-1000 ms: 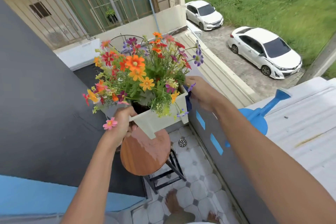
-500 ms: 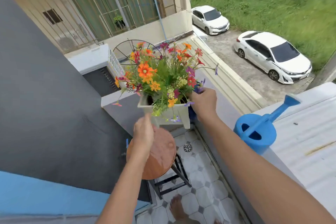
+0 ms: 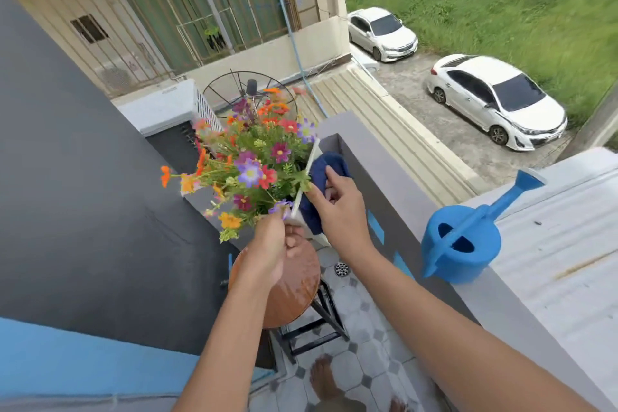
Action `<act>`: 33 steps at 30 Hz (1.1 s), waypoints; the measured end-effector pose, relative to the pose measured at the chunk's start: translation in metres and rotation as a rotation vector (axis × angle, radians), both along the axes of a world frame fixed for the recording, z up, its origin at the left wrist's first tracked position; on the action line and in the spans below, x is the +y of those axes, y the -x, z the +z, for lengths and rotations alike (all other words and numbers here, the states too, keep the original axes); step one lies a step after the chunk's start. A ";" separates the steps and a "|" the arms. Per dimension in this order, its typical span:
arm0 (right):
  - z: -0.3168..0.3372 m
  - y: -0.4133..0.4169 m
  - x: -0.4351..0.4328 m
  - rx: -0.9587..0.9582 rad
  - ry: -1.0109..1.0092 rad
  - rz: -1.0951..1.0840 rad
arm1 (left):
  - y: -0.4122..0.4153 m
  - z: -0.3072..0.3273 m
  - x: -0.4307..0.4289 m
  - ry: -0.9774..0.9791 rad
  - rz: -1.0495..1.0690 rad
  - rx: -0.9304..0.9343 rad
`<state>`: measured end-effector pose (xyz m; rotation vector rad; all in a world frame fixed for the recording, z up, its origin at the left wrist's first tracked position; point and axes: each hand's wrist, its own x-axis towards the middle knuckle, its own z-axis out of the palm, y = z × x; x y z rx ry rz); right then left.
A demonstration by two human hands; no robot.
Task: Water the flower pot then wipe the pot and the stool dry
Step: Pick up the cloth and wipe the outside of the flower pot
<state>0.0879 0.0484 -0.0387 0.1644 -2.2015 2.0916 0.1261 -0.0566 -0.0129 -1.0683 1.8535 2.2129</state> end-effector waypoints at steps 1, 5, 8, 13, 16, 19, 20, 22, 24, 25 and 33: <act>-0.003 0.002 0.000 0.026 -0.042 0.000 | -0.001 0.000 -0.002 -0.017 0.000 0.008; -0.003 0.029 0.009 0.086 -0.152 -0.030 | -0.005 0.002 -0.006 -0.033 -0.016 0.052; 0.000 0.062 0.011 0.064 -0.174 -0.141 | -0.010 0.008 -0.008 -0.028 -0.040 0.097; 0.009 0.065 0.006 0.141 -0.114 -0.226 | -0.012 0.014 -0.006 -0.065 -0.034 0.128; 0.010 0.034 -0.005 0.257 -0.060 -0.239 | -0.004 0.015 -0.003 -0.088 0.002 0.133; -0.002 -0.005 -0.015 0.336 -0.074 -0.148 | 0.001 0.014 -0.006 -0.106 0.062 0.121; -0.006 -0.012 -0.016 0.346 -0.076 -0.122 | 0.001 0.013 -0.009 -0.097 0.075 0.110; -0.007 -0.008 -0.012 0.324 -0.084 -0.109 | 0.000 0.013 -0.012 -0.067 0.071 0.080; 0.000 0.016 -0.007 0.253 -0.104 -0.160 | -0.005 0.012 -0.008 -0.050 0.034 0.056; 0.005 0.031 -0.004 0.212 -0.105 -0.189 | -0.007 0.013 -0.005 -0.050 0.012 0.047; 0.021 0.050 -0.007 0.213 -0.108 -0.213 | -0.005 0.016 -0.001 -0.121 0.038 0.077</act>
